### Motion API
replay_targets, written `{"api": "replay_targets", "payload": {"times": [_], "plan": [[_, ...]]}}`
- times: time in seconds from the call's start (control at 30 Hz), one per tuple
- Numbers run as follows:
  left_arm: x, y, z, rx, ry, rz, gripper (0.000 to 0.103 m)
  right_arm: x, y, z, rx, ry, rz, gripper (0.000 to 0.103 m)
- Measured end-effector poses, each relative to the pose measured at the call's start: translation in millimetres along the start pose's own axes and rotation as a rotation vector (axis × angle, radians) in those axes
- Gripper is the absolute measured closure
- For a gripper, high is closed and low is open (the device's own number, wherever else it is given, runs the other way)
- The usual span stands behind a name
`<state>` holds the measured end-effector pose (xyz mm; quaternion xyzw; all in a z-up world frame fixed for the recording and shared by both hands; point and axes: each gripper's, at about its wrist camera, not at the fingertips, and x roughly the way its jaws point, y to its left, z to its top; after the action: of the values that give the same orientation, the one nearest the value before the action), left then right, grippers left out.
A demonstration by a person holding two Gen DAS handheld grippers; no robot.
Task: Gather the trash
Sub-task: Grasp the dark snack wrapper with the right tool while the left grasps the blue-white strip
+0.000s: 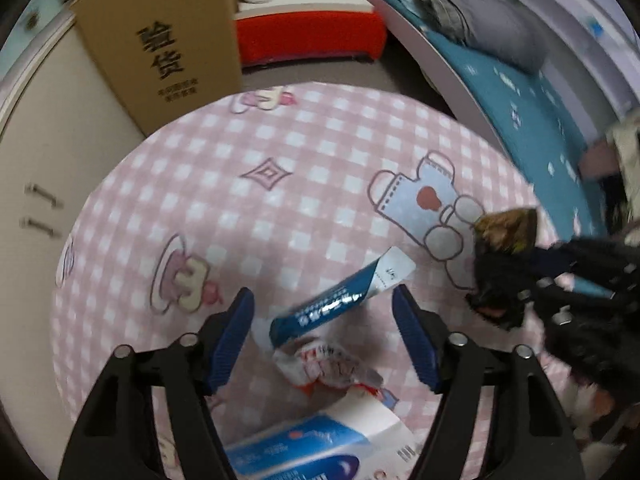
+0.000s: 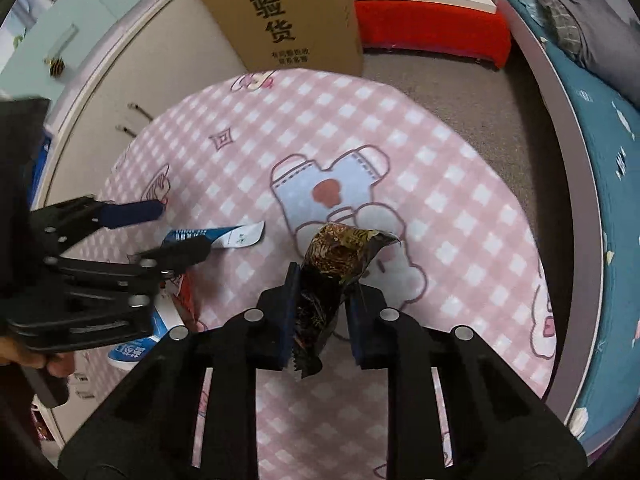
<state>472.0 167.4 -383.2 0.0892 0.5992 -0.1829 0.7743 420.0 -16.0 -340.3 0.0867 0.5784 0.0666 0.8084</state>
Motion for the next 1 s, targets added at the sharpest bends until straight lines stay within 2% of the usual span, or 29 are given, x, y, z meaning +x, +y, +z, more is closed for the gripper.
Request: {"api": "replay_targets", "payload": {"times": [0.07, 0.13, 0.3, 0.33, 0.37, 0.4, 0.57, 0.67, 0.83, 1.0], "plan": [[9, -8, 5, 0.034, 0.017, 0.014, 0.05, -2, -4, 0, 0.009, -0.005, 0.009, 0.082], [20, -16, 7, 0.067, 0.044, 0.019, 0.054, -5, -10, -1, 0.023, -0.01, 0.021, 0.082], [21, -31, 5, 0.145, 0.059, 0.061, 0.06, -10, -19, -2, 0.043, -0.019, 0.054, 0.082], [21, -31, 6, 0.135, 0.061, 0.059, 0.072, -10, -22, -2, 0.05, -0.017, 0.069, 0.082], [20, -30, 7, 0.125, 0.062, 0.062, 0.091, -11, -25, -2, 0.054, -0.017, 0.083, 0.082], [19, -35, 6, 0.105, 0.067, 0.078, 0.094, -11, -26, -3, 0.054, -0.018, 0.09, 0.082], [-5, -45, 19, 0.016, 0.002, 0.067, 0.096, -20, -38, 0, 0.039, -0.021, 0.15, 0.082], [-33, -63, 29, -0.063, -0.056, 0.055, 0.096, -31, -44, 6, 0.015, -0.02, 0.188, 0.082], [-76, -104, 29, -0.131, -0.133, 0.051, 0.096, -64, -61, 16, -0.051, -0.034, 0.229, 0.082], [-101, -154, 30, -0.181, -0.184, 0.031, 0.096, -103, -93, 18, -0.094, -0.073, 0.228, 0.082]]}}
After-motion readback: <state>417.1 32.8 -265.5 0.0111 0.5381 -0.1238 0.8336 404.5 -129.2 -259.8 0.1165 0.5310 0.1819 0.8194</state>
